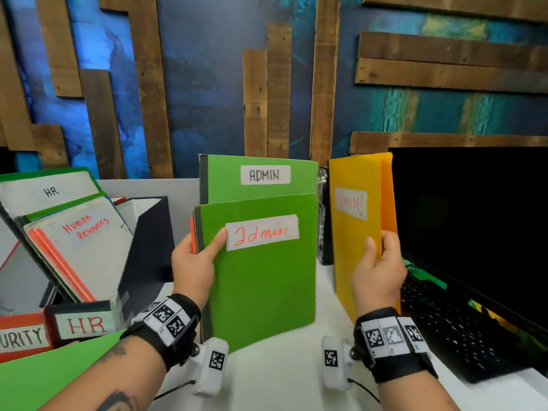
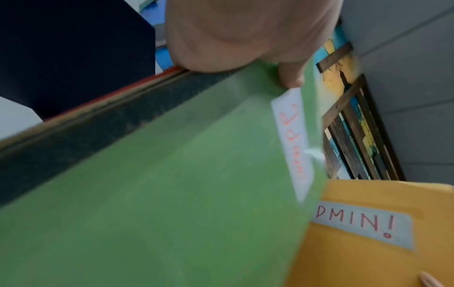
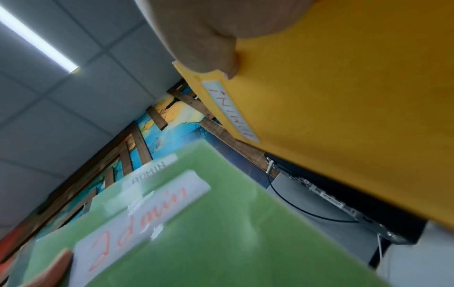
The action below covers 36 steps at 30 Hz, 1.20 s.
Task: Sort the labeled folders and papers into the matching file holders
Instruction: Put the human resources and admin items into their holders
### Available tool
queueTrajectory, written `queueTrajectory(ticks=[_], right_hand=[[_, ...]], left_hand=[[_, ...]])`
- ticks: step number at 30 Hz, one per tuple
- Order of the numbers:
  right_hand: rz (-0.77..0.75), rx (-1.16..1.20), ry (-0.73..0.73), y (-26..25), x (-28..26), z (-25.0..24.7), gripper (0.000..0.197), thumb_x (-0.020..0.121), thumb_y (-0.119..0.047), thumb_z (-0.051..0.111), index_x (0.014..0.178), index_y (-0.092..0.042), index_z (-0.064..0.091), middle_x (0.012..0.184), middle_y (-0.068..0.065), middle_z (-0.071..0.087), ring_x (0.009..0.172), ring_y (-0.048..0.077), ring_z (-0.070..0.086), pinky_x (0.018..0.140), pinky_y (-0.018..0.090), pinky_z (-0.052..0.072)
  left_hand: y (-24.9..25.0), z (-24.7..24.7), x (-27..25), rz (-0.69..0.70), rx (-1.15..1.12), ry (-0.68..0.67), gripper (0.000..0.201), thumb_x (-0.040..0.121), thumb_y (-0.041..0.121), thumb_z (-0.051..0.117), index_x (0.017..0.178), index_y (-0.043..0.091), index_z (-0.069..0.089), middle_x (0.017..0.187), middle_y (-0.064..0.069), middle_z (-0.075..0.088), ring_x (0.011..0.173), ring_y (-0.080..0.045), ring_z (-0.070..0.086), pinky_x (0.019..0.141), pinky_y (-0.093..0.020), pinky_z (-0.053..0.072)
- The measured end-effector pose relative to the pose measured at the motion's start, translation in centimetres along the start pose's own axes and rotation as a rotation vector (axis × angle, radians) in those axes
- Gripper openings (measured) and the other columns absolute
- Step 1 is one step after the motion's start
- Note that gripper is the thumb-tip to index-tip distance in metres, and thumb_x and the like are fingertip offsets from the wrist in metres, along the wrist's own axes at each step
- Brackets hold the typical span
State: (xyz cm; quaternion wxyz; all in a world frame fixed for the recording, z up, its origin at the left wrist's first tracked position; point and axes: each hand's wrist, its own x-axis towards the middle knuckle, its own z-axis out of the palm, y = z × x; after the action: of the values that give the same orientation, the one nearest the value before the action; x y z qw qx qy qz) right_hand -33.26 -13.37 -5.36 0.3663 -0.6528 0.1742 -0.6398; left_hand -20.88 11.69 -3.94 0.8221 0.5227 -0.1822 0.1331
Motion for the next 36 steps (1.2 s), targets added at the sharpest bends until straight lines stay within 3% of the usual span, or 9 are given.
queueTrajectory(ticks=[4,8,14,19,21,25,29,33,36], right_hand=[[0.062,0.215,-0.049,0.2,0.6,0.1,0.019,0.105,-0.014,0.051,0.09,-0.024,0.056,0.079,-0.012,0.059,0.065,-0.006,0.054,0.063,0.015,0.044],[0.265,0.486,-0.191,0.4,1.1,0.0,0.025,0.105,-0.014,0.051,0.085,-0.016,0.066,0.077,0.001,0.068,0.065,0.01,0.059,0.061,0.026,0.05],[0.459,0.696,-0.368,-1.1,0.6,-0.5,0.021,0.102,-0.009,0.053,0.09,-0.007,0.07,0.064,-0.001,0.069,0.052,0.01,0.06,0.047,0.022,0.049],[0.456,0.63,-0.415,-1.4,0.4,-0.9,0.024,0.104,-0.006,0.047,0.096,-0.006,0.07,0.063,-0.009,0.071,0.054,0.001,0.064,0.052,0.016,0.049],[0.427,0.546,-0.409,-1.7,0.3,-0.9,0.036,0.108,-0.026,0.043,0.1,-0.006,0.071,0.076,-0.009,0.075,0.069,-0.002,0.068,0.062,0.015,0.049],[0.397,0.667,-0.319,-0.8,0.4,-0.3,0.073,0.088,-0.072,0.053,0.11,-0.004,0.067,0.087,0.012,0.069,0.075,0.025,0.062,0.068,0.036,0.048],[0.257,0.36,-0.477,-0.2,-0.1,0.4,0.067,0.063,-0.033,0.095,0.116,-0.017,0.057,0.109,-0.002,0.07,0.093,0.013,0.069,0.08,0.033,0.057],[0.28,0.147,-0.426,0.2,-0.7,0.9,0.066,0.056,-0.021,0.099,0.106,-0.019,0.055,0.1,-0.002,0.068,0.088,0.013,0.068,0.077,0.034,0.058],[0.26,0.11,-0.364,-0.2,-0.6,0.9,0.059,0.062,-0.022,0.096,0.103,-0.02,0.055,0.096,-0.005,0.067,0.085,0.011,0.067,0.074,0.031,0.057]], left_hand=[[0.7,0.4,-0.5,-0.134,-0.1,-0.13,0.044,0.077,0.025,0.078,0.115,0.003,0.071,0.105,-0.019,0.076,0.088,-0.031,0.075,0.071,-0.042,0.064],[1.0,0.9,-0.7,-0.231,-0.102,-0.269,0.061,0.068,0.035,0.078,0.119,0.003,0.068,0.106,-0.02,0.075,0.088,-0.031,0.076,0.069,-0.039,0.064],[1.0,0.9,-0.8,-0.258,-0.086,-0.33,0.042,0.079,0.021,0.074,0.117,0.007,0.067,0.11,-0.02,0.075,0.091,-0.031,0.075,0.073,-0.042,0.064],[0.9,0.3,-0.6,-0.276,-0.063,-0.363,0.075,0.054,0.038,0.097,0.117,0.009,0.068,0.112,-0.02,0.074,0.095,-0.035,0.074,0.073,-0.043,0.063],[1.1,0.4,-0.7,-0.277,-0.058,-0.375,0.067,0.061,0.032,0.095,0.118,0.008,0.068,0.112,-0.02,0.074,0.097,-0.036,0.074,0.073,-0.043,0.063],[1.2,1.0,-1.2,-0.176,-0.001,-0.245,0.04,0.073,0.014,0.081,0.11,0.002,0.071,0.103,-0.019,0.076,0.091,-0.035,0.076,0.072,-0.043,0.064],[0.1,1.3,-1.9,-0.055,0.064,-0.112,0.035,0.077,0.009,0.084,0.108,0.001,0.071,0.097,-0.011,0.079,0.09,-0.029,0.076,0.071,-0.038,0.064],[0.0,1.4,-2.1,-0.008,0.051,-0.101,0.036,0.077,0.014,0.085,0.108,0.003,0.071,0.097,-0.01,0.079,0.089,-0.026,0.076,0.071,-0.037,0.063],[-0.4,1.2,-1.6,0.042,0.059,-0.041,0.032,0.08,0.04,0.082,0.088,0.01,0.072,0.082,-0.01,0.071,0.075,-0.025,0.065,0.068,-0.036,0.054]])
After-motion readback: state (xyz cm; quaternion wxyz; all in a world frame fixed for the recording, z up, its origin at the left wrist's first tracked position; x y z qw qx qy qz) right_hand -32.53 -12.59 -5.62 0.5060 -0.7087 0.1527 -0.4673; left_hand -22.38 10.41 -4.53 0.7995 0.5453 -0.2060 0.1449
